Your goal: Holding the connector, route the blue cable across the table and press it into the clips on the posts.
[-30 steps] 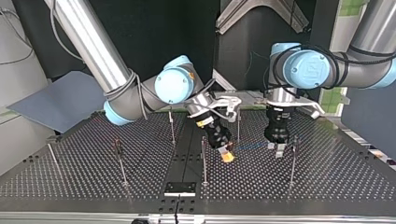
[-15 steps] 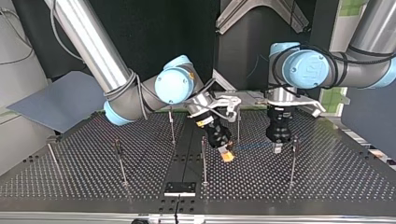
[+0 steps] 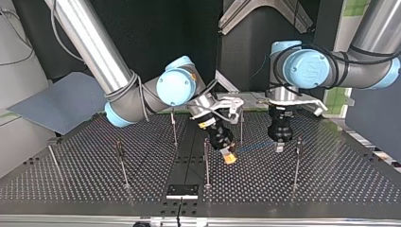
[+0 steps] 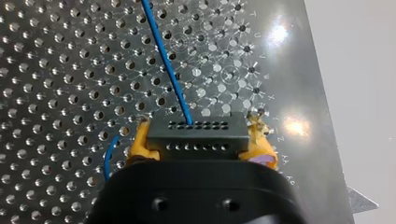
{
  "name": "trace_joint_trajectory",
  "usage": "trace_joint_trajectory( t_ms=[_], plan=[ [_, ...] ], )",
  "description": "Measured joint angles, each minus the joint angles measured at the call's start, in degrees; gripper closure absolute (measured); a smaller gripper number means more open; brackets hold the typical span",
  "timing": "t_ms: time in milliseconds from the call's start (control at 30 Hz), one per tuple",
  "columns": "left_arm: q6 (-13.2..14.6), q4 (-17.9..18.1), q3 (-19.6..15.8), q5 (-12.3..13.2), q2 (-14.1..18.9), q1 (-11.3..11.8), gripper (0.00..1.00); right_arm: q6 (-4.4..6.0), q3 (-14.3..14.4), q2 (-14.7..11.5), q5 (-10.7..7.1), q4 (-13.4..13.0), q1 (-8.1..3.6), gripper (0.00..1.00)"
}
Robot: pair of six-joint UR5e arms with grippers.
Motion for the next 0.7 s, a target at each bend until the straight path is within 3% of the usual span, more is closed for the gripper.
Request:
trace_joint_trajectory(
  t_ms=[400, 700],
  plan=[
    [0.5, -0.1, -1.9, -4.4, 0.1, -0.6, 1.0, 0.13, 0.9, 0.1, 0.29, 0.2, 0.62, 1.0],
    [0.9, 1.2, -6.0, -4.7, 0.1, -0.9, 1.0, -0.2, 3.8, 0.1, 0.52, 0.1, 0.68, 1.0]
  ],
)
